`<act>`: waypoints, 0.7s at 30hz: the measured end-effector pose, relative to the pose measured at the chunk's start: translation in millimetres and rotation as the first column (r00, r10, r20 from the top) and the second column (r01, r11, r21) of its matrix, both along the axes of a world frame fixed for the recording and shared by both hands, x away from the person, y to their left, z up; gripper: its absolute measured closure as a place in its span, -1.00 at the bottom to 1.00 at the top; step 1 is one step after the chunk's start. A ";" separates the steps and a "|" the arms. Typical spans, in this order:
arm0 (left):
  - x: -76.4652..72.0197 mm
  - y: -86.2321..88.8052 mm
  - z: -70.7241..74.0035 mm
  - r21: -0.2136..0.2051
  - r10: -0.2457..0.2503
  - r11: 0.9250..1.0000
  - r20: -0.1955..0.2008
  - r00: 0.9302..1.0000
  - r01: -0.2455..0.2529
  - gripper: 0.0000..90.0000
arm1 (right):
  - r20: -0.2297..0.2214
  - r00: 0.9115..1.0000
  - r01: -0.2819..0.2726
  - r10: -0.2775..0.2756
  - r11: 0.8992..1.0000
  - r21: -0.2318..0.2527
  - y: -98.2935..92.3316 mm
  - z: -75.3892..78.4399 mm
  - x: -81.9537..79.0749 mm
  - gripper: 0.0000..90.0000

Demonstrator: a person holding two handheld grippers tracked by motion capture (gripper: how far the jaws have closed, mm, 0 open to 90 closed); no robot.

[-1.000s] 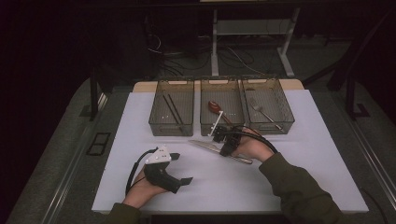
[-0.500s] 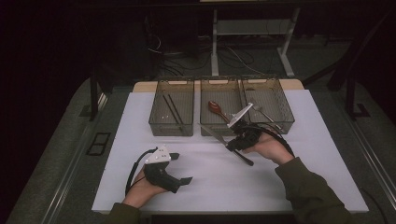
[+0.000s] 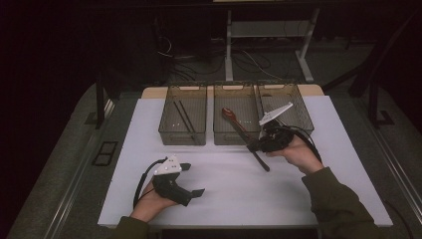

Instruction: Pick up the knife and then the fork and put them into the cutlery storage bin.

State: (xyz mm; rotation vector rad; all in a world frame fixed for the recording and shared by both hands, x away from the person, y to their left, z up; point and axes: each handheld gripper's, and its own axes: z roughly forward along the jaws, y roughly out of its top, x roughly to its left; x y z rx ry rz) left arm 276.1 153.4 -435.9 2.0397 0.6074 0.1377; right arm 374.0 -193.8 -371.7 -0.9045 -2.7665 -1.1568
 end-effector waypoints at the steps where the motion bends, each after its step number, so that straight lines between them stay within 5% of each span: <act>1: 0.1 0.2 0.0 -0.002 0.001 1.000 0.000 1.000 -0.001 -1.00 | 0.005 1.000 0.007 -0.007 1.000 0.008 -1.9 1.4 0.4 0.77; 13: 3.1 4.9 -0.7 -0.010 0.019 1.000 0.003 1.000 -0.019 -1.00 | 0.042 0.996 0.071 -0.077 0.989 0.129 -26.0 20.9 0.8 0.77; 21: 2.9 3.7 -1.0 -0.013 0.018 1.000 0.003 1.000 -0.018 -1.00 | 0.088 0.984 0.133 -0.152 0.973 0.187 -42.0 34.5 -0.4 0.77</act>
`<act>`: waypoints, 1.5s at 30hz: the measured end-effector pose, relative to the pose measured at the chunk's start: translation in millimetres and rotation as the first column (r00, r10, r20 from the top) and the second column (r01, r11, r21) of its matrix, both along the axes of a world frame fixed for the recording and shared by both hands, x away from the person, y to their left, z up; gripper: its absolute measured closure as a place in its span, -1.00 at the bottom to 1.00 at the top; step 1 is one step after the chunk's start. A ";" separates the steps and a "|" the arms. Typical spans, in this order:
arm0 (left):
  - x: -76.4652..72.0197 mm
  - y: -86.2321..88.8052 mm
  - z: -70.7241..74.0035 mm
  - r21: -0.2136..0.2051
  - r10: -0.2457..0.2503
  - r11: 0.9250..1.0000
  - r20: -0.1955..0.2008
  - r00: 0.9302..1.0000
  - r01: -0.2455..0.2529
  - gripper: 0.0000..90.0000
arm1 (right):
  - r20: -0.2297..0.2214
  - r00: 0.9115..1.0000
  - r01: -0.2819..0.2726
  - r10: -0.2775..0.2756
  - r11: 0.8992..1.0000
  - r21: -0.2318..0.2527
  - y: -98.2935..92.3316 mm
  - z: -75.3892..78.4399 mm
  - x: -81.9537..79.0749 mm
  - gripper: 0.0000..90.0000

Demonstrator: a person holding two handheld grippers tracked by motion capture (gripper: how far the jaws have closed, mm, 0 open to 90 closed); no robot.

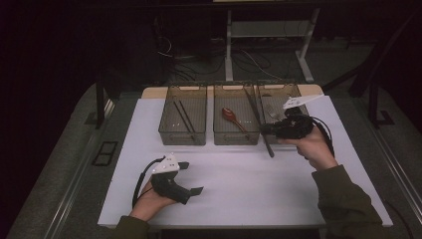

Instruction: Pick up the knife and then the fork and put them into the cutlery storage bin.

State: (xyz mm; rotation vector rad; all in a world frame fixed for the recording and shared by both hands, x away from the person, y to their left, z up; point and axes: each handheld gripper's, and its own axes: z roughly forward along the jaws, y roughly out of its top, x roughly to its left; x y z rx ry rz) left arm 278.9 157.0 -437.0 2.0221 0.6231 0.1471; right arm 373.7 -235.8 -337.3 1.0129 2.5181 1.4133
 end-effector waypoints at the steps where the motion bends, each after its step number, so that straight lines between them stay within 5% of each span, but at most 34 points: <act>1: -0.1 -0.1 0.1 0.004 -0.002 1.000 -0.001 1.000 0.002 -1.00 | 0.006 1.000 0.010 -0.010 1.000 0.006 -2.2 1.4 0.0 0.77; 8: 0.2 -1.0 -0.4 -0.001 -0.001 1.000 -0.001 1.000 0.001 -1.00 | 0.054 0.996 0.063 -0.066 0.997 0.044 -17.0 14.8 1.9 0.77; 14: -0.4 -0.8 0.2 -0.003 0.000 1.000 -0.003 1.000 0.000 -1.00 | 0.092 0.985 0.141 -0.146 0.988 0.059 -33.3 31.0 12.0 0.77; 23: -0.5 -1.4 -0.2 0.000 -0.001 1.000 -0.003 1.000 0.001 -1.00 | 0.137 0.959 0.252 -0.250 0.968 0.001 -47.6 36.9 40.7 0.77; 33: -0.7 -1.7 0.0 0.000 -0.004 1.000 -0.001 1.000 0.004 -1.00 | 0.126 0.939 0.328 -0.321 0.944 -0.044 -60.2 22.9 68.2 0.76; 45: -1.2 -1.4 0.3 -0.004 -0.004 1.000 -0.002 1.000 0.004 -1.00 | 0.074 0.936 0.351 -0.344 0.926 -0.140 -66.5 -10.4 82.8 0.76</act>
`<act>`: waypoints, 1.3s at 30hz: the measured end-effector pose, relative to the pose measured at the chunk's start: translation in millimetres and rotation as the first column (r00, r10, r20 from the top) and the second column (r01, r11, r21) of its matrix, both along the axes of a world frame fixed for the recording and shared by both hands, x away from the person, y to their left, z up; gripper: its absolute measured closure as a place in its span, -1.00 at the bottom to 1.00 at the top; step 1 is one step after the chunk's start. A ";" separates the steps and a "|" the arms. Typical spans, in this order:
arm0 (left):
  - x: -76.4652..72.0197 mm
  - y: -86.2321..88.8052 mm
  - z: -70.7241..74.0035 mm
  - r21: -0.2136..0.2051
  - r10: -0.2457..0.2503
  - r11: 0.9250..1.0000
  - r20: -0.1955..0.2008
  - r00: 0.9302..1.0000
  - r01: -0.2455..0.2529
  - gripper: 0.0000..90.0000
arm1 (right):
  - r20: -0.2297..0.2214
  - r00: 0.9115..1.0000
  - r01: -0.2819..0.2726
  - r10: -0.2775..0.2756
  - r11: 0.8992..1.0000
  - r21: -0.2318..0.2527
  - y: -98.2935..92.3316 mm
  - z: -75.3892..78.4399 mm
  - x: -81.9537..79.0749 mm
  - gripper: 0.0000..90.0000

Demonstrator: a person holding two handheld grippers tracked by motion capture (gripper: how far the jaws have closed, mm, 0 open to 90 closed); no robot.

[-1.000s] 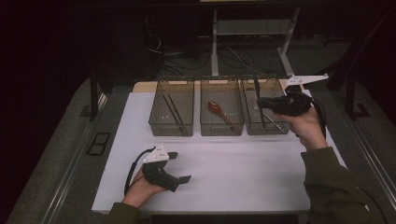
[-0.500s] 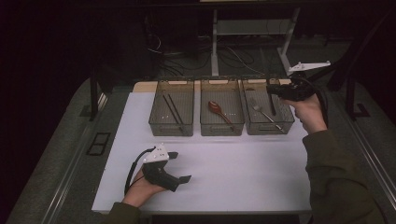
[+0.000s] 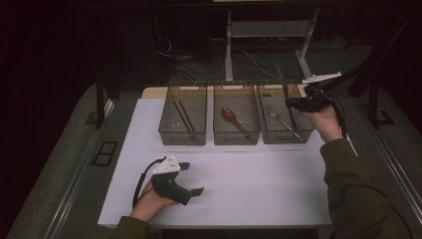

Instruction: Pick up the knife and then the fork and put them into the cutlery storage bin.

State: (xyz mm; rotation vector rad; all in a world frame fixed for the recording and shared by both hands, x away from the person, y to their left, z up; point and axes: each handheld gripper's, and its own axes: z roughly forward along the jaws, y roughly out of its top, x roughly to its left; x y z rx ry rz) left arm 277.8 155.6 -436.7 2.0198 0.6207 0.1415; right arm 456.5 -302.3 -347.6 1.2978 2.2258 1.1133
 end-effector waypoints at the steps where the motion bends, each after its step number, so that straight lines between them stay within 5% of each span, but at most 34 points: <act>1: 0.2 0.1 0.0 0.000 0.001 1.000 -0.001 1.000 -0.001 -1.00 | -0.003 1.000 0.002 -0.002 1.000 -0.008 -1.2 -2.7 1.0 0.76; 9: -0.1 -0.3 0.0 0.001 0.000 1.000 0.000 1.000 0.000 -1.00 | -0.083 0.996 0.020 -0.024 0.998 -0.054 -8.1 -16.0 7.0 0.76; 26: -0.8 -1.7 -0.2 0.007 -0.008 1.000 -0.002 1.000 0.008 -1.00 | -0.233 0.971 0.020 -0.055 0.988 -0.152 0.6 -45.6 27.5 0.73; 39: 0.2 -1.0 -1.0 0.009 -0.005 1.000 -0.007 1.000 0.005 -1.00 | -0.104 0.994 0.038 -0.039 0.999 -0.010 -6.5 -29.0 13.2 -0.17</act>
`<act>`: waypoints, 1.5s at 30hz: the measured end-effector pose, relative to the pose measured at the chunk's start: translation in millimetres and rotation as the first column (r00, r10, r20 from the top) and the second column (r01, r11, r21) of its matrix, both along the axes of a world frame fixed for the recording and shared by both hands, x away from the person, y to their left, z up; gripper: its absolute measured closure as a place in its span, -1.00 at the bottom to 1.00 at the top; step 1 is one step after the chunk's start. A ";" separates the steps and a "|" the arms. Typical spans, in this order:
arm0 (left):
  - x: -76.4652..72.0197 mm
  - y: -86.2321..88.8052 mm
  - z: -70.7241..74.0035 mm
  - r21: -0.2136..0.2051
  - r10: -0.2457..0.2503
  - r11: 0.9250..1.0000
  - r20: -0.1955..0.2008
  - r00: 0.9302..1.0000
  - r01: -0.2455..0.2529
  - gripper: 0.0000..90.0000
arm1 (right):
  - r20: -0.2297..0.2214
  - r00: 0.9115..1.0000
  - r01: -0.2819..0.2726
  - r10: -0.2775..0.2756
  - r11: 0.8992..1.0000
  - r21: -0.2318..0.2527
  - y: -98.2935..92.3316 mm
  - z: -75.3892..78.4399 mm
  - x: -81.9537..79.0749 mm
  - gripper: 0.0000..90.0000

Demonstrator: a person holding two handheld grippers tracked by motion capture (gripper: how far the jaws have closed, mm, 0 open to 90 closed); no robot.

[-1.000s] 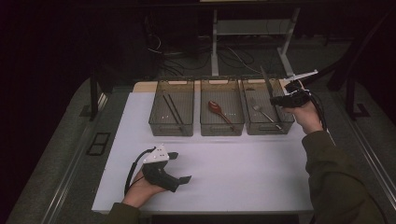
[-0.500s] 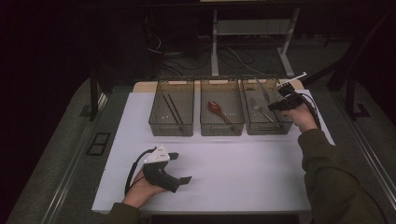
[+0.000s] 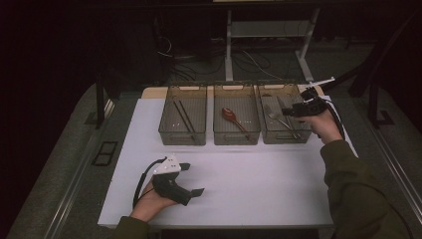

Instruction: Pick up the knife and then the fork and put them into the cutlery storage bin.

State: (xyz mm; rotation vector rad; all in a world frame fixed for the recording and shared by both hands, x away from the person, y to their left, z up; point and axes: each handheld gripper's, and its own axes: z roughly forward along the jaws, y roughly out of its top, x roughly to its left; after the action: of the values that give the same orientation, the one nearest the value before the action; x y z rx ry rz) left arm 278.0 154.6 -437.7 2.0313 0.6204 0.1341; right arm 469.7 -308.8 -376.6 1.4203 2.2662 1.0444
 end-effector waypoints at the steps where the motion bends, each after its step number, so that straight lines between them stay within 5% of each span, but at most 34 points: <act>1: 0.1 0.0 -0.1 -0.001 0.001 1.000 0.000 1.000 -0.001 -1.00 | 0.011 1.000 -0.003 0.003 1.000 0.013 -1.1 0.6 -1.9 -0.22; 15: 2.1 -0.6 -0.6 0.006 0.005 1.000 -0.002 1.000 -0.005 -1.00 | 0.131 0.991 -0.001 -0.010 0.997 0.078 -5.3 -3.3 -21.8 -0.67; 35: 4.7 -2.7 0.3 0.004 0.000 1.000 0.000 1.000 0.000 -1.00 | 0.224 0.971 -0.102 0.080 0.991 0.086 18.9 1.1 -67.1 -0.71; 45: 4.2 -2.2 0.8 0.003 0.007 1.000 0.005 1.000 -0.007 -1.00 | 0.249 0.955 -0.193 0.159 0.974 0.117 31.7 -1.7 -99.3 -0.74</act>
State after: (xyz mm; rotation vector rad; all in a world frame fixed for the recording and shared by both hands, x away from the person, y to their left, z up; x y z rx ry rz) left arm 282.2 152.4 -436.9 2.0308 0.6246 0.1441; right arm 370.4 -277.2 -378.3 1.0852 2.2100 1.3750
